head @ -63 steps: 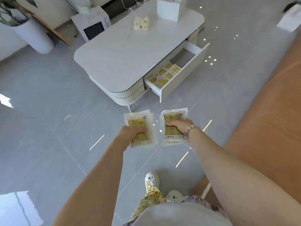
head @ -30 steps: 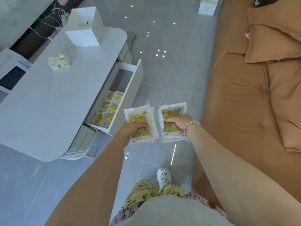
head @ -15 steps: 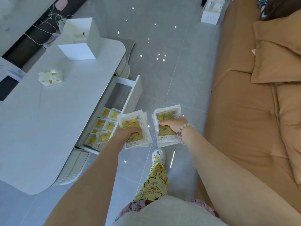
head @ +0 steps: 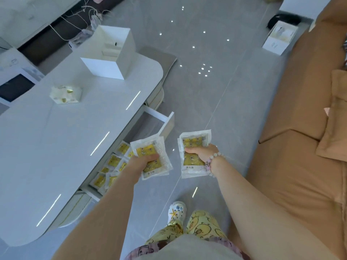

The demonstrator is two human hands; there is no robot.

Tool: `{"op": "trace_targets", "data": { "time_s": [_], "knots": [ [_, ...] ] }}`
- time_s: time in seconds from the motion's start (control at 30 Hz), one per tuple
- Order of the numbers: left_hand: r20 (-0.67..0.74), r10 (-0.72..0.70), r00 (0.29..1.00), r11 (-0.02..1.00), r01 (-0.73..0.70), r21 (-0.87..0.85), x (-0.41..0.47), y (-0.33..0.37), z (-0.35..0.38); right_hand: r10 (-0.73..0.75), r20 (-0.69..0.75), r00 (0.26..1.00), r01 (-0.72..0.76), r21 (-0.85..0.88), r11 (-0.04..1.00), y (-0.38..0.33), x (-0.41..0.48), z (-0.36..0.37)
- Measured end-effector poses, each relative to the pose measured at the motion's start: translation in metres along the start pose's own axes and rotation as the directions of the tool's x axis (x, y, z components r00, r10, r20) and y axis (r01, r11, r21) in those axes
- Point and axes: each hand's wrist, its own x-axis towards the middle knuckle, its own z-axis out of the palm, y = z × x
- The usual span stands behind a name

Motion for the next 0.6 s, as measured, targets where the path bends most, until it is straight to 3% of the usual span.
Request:
{"op": "trace_targets", "data": {
  "time_s": [0.27, 0.6],
  "knots": [
    [-0.081, -0.06, 0.995, 0.996, 0.055, -0.065, 0.029, 0.022, 0.014, 0.02, 0.098, 0.995, -0.013, -0.071, 0.997, -0.049, 0.051, -0.017],
    [-0.323, -0.184, 0.928, 0.947, 0.08, -0.311, 0.059, 0.071, -0.002, -0.029, 0.215, 0.976, 0.081, -0.234, 0.969, -0.158, 0.125, -0.017]
  ]
}}
